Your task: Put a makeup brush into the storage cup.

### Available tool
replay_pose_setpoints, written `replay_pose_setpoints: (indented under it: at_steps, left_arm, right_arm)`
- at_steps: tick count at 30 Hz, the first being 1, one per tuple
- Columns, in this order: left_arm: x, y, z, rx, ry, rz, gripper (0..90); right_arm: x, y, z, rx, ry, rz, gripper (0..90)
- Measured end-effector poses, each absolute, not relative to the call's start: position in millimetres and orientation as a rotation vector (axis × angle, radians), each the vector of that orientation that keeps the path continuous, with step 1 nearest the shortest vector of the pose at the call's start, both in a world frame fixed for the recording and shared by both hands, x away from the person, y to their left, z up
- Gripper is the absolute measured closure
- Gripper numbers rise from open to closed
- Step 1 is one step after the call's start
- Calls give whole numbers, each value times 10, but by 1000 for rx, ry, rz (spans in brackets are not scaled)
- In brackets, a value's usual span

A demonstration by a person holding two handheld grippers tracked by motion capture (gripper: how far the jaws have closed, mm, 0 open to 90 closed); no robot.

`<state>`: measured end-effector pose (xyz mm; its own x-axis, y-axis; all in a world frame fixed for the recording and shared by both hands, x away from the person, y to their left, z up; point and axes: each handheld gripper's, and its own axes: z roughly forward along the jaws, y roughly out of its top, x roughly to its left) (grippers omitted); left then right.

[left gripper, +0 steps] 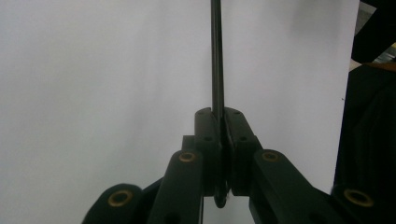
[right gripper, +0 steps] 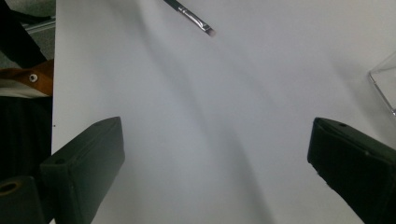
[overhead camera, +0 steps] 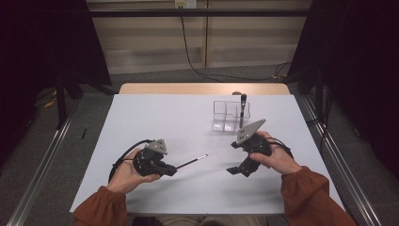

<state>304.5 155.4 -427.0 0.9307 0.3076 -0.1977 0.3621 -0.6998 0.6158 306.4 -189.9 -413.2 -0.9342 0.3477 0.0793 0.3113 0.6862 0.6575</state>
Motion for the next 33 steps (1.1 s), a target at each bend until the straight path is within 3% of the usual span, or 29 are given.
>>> replay_pose_setpoints:
  at_steps: [33]
  left_arm:
    - [2924, 1678, -4336, 2181, 511, -21, 855]
  right_arm:
    - [2910, -1929, -4239, 668, 2643, 1348, 34]
